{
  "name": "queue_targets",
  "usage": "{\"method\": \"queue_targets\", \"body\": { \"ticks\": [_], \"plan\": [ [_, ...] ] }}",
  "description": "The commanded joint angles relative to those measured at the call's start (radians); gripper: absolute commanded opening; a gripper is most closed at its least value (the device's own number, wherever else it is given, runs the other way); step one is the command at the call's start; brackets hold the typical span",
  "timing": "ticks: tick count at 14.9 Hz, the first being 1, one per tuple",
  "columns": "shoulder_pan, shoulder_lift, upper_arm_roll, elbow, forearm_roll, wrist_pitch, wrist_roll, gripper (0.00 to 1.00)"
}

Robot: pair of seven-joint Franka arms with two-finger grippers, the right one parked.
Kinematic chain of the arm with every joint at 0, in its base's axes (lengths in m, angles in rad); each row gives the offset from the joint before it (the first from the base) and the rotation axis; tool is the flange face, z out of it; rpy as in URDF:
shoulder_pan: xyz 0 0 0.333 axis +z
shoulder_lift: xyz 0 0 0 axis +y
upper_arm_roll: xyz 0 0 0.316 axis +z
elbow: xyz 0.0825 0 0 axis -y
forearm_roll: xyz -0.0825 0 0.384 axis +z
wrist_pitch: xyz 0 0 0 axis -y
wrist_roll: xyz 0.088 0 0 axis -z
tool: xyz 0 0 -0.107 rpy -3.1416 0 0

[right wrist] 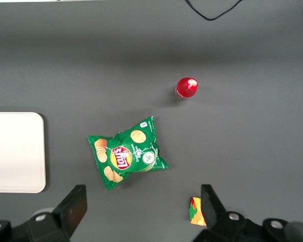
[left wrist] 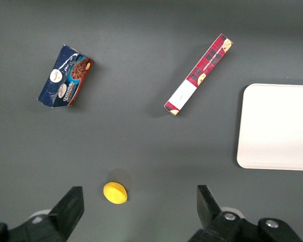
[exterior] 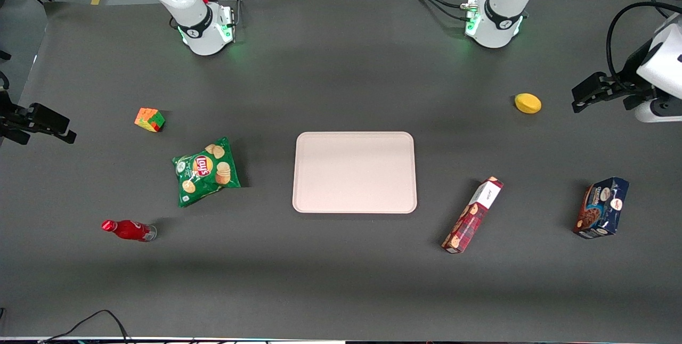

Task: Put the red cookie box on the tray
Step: 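Move the left gripper down toward the red plaid cookie box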

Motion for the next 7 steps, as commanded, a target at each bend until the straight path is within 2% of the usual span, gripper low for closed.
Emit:
{"method": "queue_targets", "body": {
  "ticks": [1,7],
  "plan": [
    [0.001,-0.017,0.003,-0.003,-0.001,-0.013,0.017,1.00],
    [-0.005,0.009,-0.005,-0.003,0.003,0.006,0.020,1.00]
  ]
}}
